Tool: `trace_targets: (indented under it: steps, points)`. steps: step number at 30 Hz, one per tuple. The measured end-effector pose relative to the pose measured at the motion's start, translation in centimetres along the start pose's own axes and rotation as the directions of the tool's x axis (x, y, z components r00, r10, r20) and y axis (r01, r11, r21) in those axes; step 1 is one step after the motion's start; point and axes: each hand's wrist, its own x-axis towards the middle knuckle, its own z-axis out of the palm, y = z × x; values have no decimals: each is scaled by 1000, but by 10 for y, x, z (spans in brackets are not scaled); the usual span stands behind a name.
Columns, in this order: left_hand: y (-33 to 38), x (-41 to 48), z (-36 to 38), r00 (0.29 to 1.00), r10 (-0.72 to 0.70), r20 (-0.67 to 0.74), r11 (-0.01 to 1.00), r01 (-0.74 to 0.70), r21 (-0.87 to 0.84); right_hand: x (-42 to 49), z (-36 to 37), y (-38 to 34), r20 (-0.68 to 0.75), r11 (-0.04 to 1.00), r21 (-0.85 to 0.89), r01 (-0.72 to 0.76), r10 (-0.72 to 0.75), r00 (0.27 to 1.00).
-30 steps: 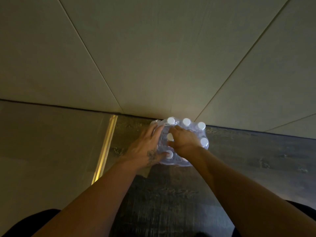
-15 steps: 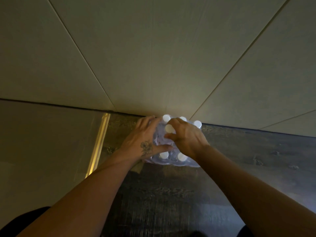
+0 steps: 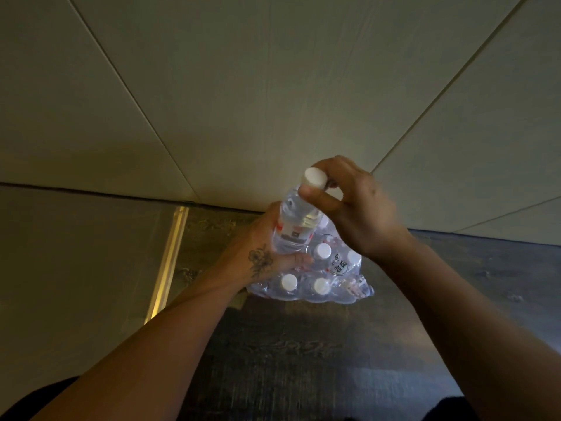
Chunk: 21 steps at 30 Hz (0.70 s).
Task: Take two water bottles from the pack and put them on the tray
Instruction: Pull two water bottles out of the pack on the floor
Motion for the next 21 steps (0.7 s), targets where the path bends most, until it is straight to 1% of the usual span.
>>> trace_targets:
  steps: [4, 7, 10, 11, 12, 13, 14, 15, 17, 19, 21]
  points:
    - [7, 4, -2, 1000, -1, 20, 1000, 1, -22, 4, -5, -3, -115, 998, 56, 19, -12, 993]
    - [7, 5, -3, 1000, -15, 6, 1000, 15, 7, 4, -5, -3, -135, 991, 137, -11, 30, 990]
    - [-2, 5, -4, 999, -20, -29, 1000, 21, 20, 1, -3, 3, -130, 938, 318, -140, 190, 973]
    - [-6, 5, -4, 999, -20, -38, 1000, 21, 20, -1, -3, 7, -132, 919, 335, -208, 265, 955]
    - [-8, 6, -4, 999, -22, -44, 1000, 23, 16, -3, -3, 13, -122, 910, 297, -289, 337, 934]
    - [-10, 6, -4, 999, -25, -46, 1000, 25, 5, -5, -2, 20, -84, 905, 204, -374, 396, 914]
    - [-10, 5, -5, 998, -27, -49, 1000, 27, -7, -9, 1, 27, -8, 896, 74, -438, 439, 898]
    - [-9, 4, -6, 998, -27, -54, 1000, 26, -8, -13, 5, 33, 90, 885, -66, -462, 466, 880]
    - [-6, 2, -7, 997, -33, -69, 999, 34, 14, -21, 17, 41, 272, 862, -284, -419, 492, 827]
    - [-5, 2, -7, 996, -35, -84, 999, 38, 39, -28, 30, 43, 379, 857, -350, -379, 500, 779]
    - [-5, 2, -7, 996, -30, -87, 998, 34, 43, -34, 44, 47, 407, 861, -375, -344, 486, 774]
